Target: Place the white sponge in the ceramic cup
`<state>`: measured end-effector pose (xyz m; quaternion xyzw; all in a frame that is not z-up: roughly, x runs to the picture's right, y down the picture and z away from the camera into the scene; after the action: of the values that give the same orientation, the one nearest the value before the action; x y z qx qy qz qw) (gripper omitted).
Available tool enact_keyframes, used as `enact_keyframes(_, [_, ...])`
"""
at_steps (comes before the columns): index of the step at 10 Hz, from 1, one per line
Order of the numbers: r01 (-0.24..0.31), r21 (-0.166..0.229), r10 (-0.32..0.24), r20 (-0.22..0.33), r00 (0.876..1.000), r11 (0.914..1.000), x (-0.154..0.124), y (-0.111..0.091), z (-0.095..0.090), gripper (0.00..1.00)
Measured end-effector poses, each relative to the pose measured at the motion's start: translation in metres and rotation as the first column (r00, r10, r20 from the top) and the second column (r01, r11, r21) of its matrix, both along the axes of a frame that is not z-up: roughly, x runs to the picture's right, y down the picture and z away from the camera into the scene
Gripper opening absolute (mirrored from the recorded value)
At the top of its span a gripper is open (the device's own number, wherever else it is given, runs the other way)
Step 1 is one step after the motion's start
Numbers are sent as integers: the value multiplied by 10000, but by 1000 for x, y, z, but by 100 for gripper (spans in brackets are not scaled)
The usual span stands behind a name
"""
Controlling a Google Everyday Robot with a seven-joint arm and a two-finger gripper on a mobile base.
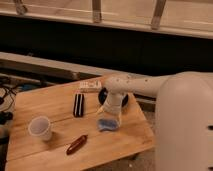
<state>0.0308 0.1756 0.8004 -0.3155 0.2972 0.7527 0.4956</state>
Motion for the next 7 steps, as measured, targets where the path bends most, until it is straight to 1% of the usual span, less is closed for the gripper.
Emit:
enact_keyframes(1, [-23, 28, 23, -13, 10000, 10000, 0, -4, -3, 80])
enact_keyframes(2, [83, 53, -82, -259, 9996, 10000, 1, -3, -3, 80])
enact_keyframes(4, [257, 385, -229, -716, 9972, 9989, 0, 4, 11, 80])
enact_keyframes(5, [268, 510, -221, -908, 9956, 9983, 4, 6, 16, 80])
enact_keyframes(7, [113, 764, -36, -1000, 9950, 9970, 9, 5, 21, 80])
